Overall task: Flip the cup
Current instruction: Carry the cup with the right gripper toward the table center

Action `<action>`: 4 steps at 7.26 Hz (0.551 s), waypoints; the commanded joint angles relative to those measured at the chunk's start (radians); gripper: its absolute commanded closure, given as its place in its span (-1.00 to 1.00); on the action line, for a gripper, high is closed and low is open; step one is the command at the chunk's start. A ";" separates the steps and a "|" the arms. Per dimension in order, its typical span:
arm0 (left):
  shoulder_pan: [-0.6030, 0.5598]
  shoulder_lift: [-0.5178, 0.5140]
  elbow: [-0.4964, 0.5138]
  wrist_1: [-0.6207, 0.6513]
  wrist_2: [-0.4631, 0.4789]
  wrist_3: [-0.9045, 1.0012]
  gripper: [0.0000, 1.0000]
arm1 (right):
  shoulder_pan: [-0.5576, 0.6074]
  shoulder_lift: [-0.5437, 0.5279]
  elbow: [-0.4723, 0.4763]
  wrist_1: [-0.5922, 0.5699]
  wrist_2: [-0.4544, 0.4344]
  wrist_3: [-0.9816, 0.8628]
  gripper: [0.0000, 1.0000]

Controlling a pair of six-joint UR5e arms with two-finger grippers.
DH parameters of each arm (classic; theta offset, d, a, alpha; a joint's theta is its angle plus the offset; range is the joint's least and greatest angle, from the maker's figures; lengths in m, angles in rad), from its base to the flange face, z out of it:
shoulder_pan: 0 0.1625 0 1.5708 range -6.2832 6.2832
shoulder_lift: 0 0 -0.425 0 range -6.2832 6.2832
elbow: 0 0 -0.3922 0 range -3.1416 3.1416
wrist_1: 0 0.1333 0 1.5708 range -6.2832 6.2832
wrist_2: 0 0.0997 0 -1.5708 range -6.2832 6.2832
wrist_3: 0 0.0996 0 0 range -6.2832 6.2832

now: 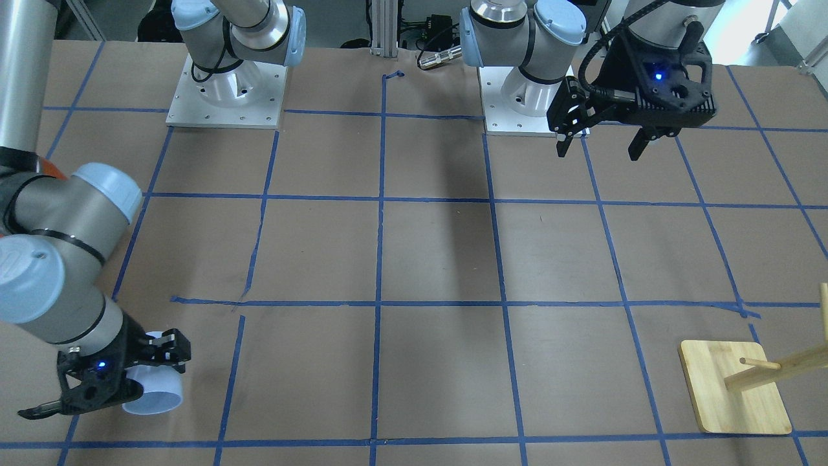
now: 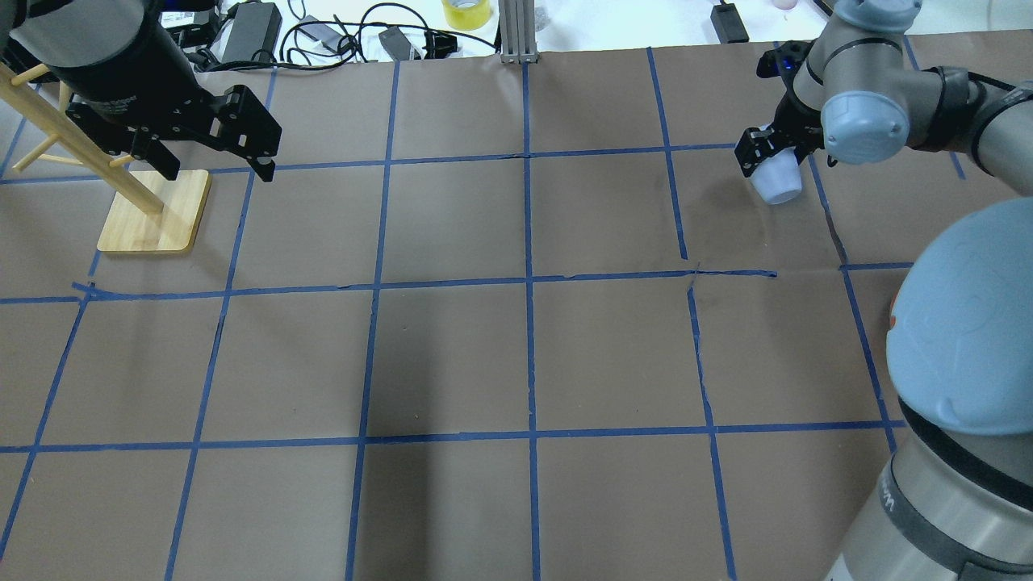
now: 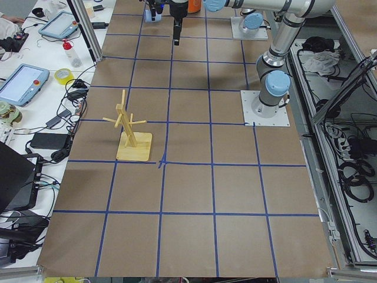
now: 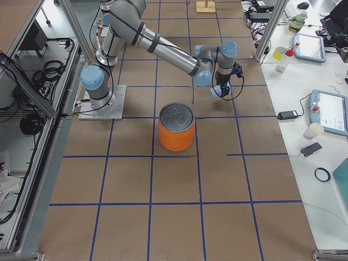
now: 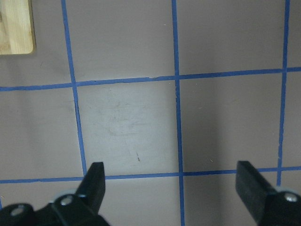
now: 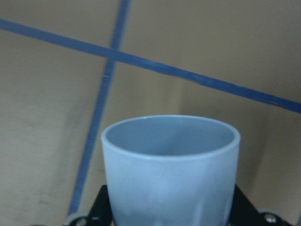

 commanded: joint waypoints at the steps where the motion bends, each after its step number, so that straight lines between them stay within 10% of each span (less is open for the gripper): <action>1: 0.000 0.004 -0.006 0.000 0.000 0.001 -1.00 | 0.179 -0.045 0.011 -0.008 0.006 -0.088 -0.42; 4: 0.000 0.009 -0.006 0.000 0.000 0.005 -1.00 | 0.368 -0.032 0.009 -0.077 -0.006 -0.267 -0.42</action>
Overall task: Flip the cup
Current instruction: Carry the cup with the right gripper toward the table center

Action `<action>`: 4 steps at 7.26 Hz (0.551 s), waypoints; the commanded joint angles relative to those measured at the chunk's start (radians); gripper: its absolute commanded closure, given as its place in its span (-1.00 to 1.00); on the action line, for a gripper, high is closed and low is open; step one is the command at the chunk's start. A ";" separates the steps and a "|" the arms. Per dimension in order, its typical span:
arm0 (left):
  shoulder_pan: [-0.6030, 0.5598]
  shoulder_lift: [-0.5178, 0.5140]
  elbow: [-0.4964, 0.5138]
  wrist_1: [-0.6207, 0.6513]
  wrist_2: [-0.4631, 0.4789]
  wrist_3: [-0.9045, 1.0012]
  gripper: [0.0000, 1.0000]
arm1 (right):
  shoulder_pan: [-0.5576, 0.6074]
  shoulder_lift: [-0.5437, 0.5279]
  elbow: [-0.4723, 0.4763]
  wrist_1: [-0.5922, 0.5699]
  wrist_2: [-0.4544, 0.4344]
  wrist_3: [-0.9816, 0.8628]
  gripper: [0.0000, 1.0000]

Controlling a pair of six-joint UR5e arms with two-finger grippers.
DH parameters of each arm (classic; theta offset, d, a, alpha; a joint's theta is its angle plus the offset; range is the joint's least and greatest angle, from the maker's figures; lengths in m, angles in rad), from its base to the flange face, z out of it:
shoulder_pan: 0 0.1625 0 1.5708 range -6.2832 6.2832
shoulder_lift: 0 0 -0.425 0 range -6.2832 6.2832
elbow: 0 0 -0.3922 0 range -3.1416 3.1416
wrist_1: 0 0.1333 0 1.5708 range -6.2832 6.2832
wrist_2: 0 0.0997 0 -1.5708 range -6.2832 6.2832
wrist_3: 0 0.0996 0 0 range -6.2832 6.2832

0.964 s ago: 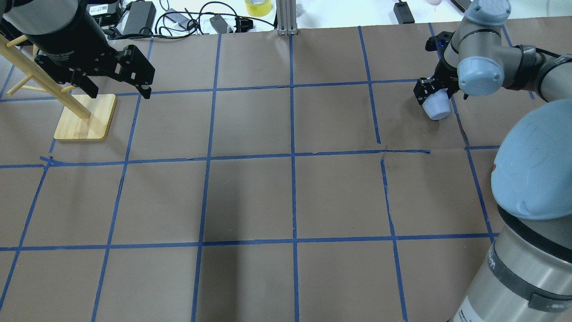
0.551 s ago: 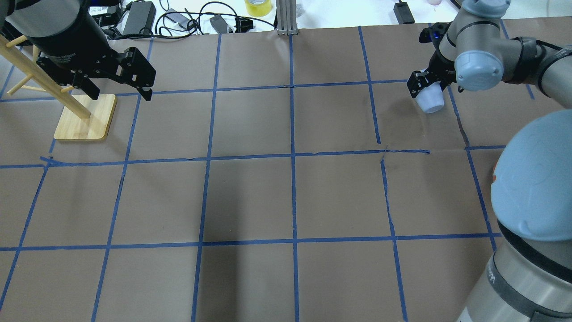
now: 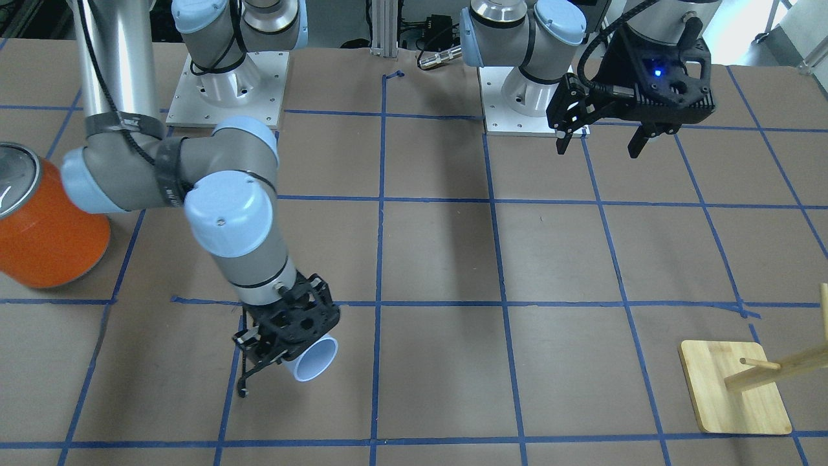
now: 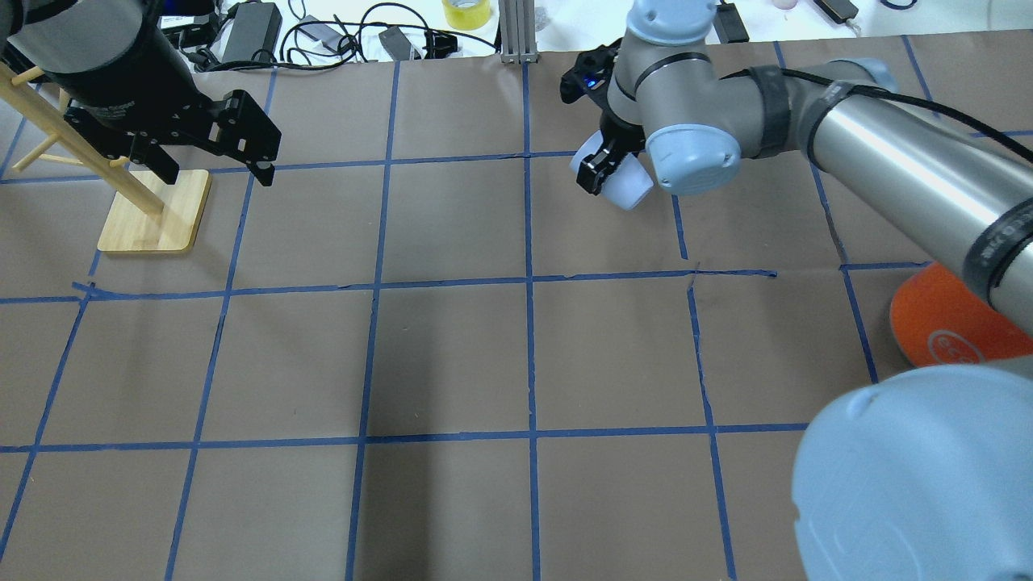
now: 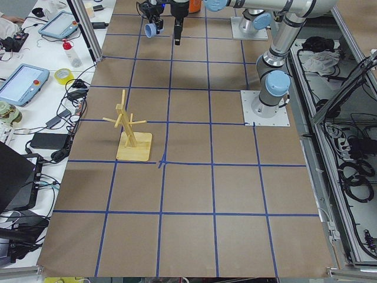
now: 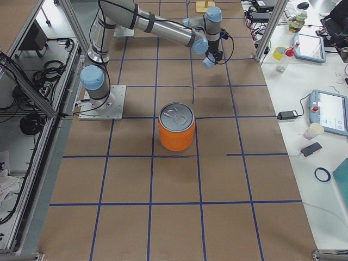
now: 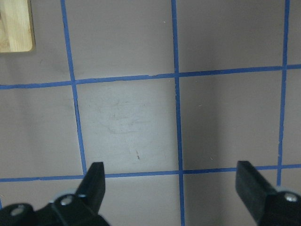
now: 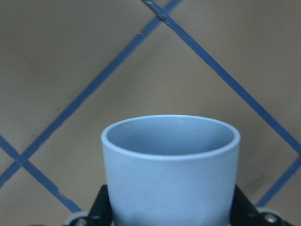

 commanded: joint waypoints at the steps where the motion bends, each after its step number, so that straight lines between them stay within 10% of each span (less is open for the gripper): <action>1: 0.000 0.000 0.000 0.000 0.000 0.001 -1.00 | 0.103 0.025 0.001 -0.075 0.007 -0.158 -0.42; 4: 0.000 0.000 -0.002 0.000 0.000 0.001 -1.00 | 0.173 0.107 0.004 -0.243 0.009 -0.425 -0.40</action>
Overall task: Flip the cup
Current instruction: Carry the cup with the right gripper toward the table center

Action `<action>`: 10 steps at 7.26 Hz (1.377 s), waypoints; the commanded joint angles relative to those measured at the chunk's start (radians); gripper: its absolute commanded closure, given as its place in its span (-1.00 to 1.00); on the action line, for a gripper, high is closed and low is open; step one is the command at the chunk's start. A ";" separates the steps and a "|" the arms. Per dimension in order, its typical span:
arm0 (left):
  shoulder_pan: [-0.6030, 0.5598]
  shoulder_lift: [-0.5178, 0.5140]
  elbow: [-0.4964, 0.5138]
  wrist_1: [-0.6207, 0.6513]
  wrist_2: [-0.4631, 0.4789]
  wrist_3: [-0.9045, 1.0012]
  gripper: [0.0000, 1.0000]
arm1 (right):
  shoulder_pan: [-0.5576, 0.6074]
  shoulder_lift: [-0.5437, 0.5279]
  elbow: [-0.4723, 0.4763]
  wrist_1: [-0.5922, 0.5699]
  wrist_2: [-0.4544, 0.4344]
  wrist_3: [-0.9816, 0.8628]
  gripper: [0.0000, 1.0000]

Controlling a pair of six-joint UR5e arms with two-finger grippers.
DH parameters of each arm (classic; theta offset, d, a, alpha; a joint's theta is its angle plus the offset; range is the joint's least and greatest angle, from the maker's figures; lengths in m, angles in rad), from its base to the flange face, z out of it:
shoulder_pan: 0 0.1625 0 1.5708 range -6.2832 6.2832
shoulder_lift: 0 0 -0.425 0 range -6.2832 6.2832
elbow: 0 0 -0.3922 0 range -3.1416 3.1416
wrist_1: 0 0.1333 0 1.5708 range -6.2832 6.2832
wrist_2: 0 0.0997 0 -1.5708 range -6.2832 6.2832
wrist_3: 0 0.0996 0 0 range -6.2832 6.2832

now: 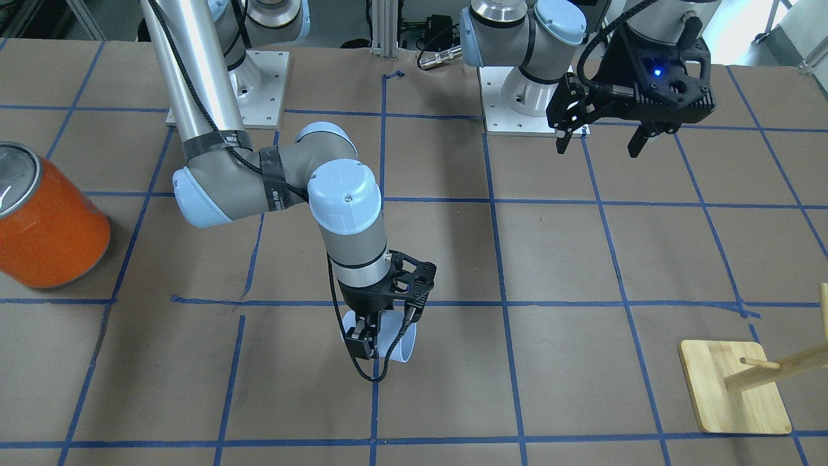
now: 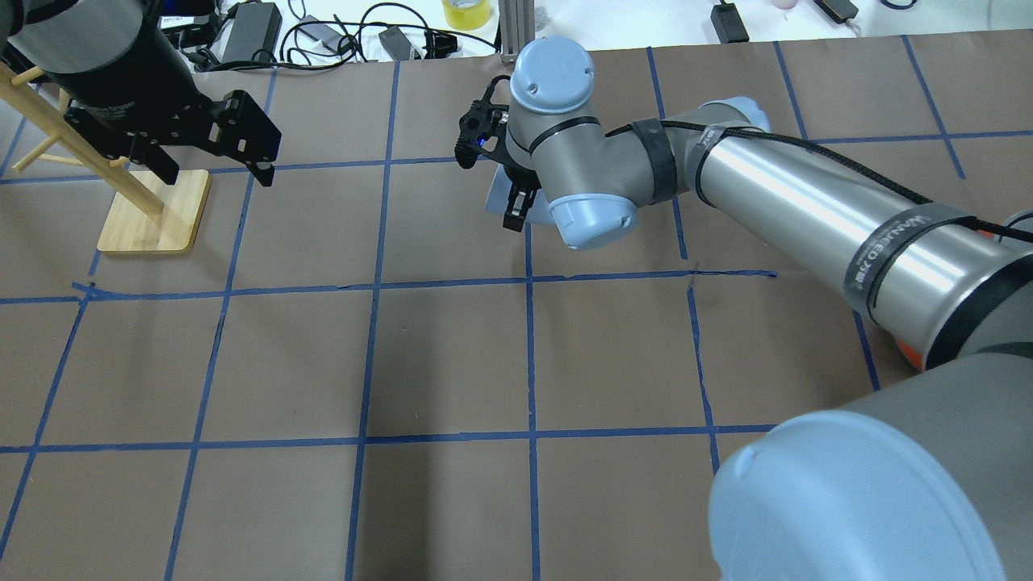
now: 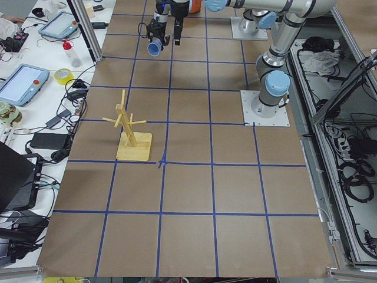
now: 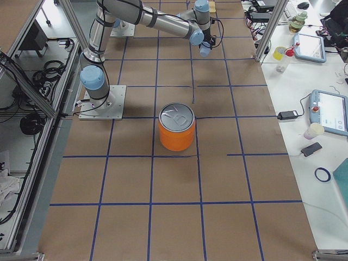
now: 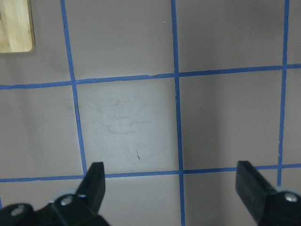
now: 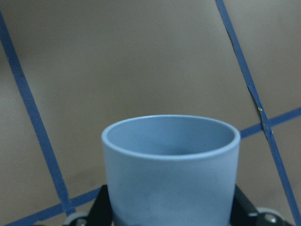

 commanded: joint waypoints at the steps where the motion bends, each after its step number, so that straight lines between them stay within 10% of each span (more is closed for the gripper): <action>1: 0.000 0.000 0.000 0.000 0.000 0.000 -1.00 | 0.047 0.030 0.012 -0.062 0.002 -0.190 -0.40; 10: 0.000 0.003 -0.001 0.000 0.000 0.002 -1.00 | 0.093 0.058 0.020 0.027 -0.018 -0.243 -0.76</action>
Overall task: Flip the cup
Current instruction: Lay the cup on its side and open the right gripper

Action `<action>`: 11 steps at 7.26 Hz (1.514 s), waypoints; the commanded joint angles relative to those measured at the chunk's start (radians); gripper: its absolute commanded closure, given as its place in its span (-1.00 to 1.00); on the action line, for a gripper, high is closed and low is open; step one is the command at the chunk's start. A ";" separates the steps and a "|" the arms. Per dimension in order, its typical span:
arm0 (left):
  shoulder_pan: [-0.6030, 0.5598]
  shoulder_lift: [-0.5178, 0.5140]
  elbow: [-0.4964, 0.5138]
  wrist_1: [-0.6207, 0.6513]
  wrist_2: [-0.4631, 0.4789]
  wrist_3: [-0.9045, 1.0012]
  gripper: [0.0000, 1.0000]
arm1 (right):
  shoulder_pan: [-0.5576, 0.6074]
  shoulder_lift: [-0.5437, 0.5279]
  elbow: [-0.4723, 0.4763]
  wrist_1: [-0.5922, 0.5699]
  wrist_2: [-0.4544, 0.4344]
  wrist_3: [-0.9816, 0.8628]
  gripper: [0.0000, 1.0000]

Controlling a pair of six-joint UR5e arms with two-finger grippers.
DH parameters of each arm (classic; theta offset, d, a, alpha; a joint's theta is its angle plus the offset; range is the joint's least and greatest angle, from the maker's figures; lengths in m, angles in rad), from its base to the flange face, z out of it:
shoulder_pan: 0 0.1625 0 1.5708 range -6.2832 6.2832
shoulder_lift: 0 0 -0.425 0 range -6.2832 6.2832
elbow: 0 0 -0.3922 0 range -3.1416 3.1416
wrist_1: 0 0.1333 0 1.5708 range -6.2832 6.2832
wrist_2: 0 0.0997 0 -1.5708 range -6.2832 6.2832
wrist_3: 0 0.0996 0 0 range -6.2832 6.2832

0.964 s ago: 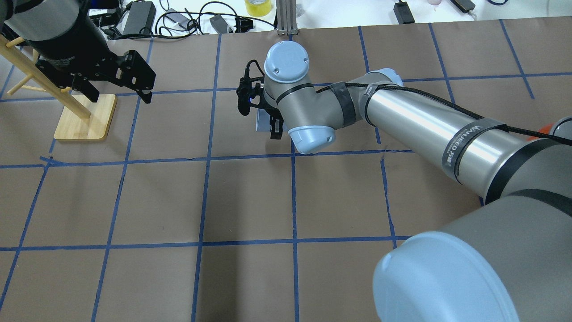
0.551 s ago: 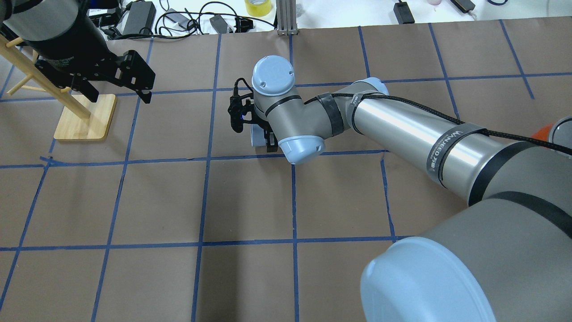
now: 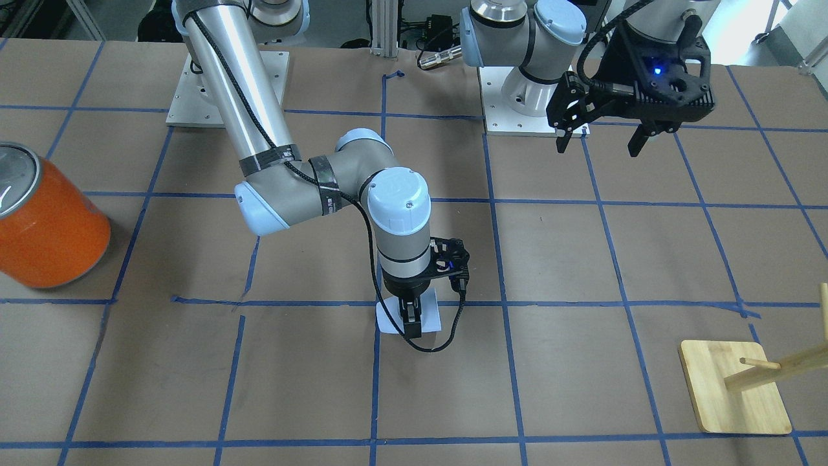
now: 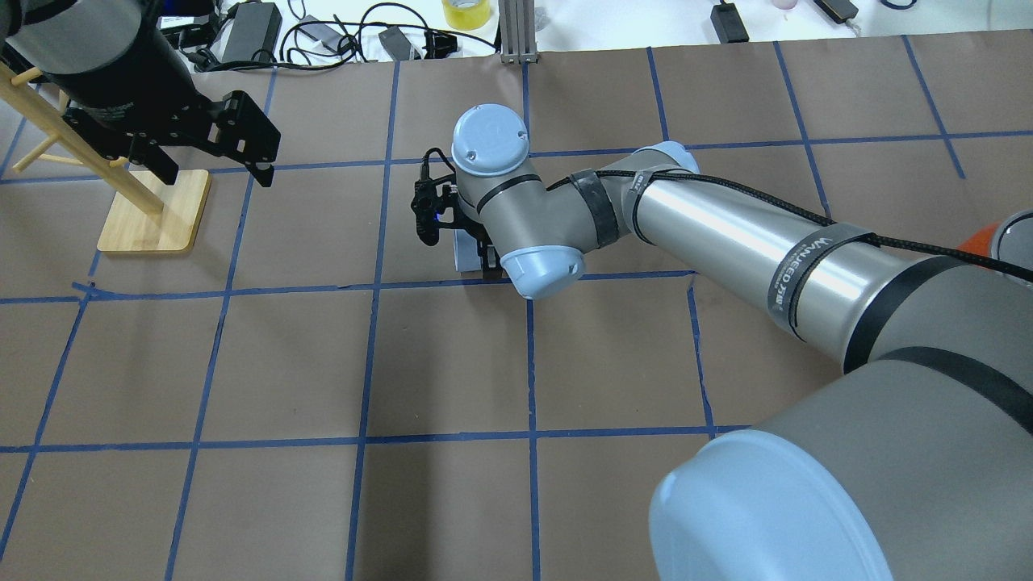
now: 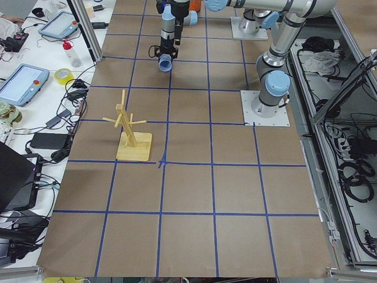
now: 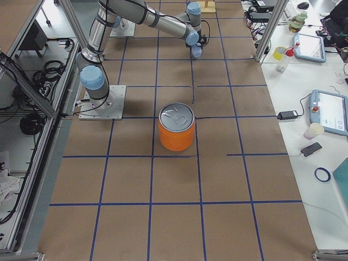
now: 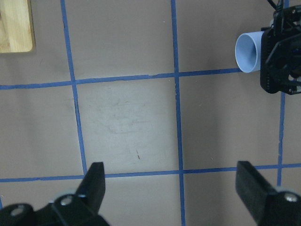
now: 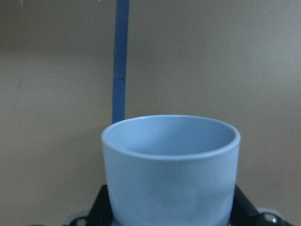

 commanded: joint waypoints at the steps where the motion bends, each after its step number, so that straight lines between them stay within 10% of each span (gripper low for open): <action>1: 0.000 0.000 0.000 0.000 0.000 0.000 -1.00 | -0.001 0.001 0.000 0.018 0.001 0.010 -1.00; 6: 0.000 0.009 -0.002 0.000 -0.008 -0.006 -1.00 | -0.008 -0.118 -0.003 0.146 0.012 0.040 -1.00; 11: 0.011 0.034 -0.061 -0.006 -0.101 -0.005 -1.00 | -0.095 -0.505 -0.003 0.532 -0.002 0.235 -1.00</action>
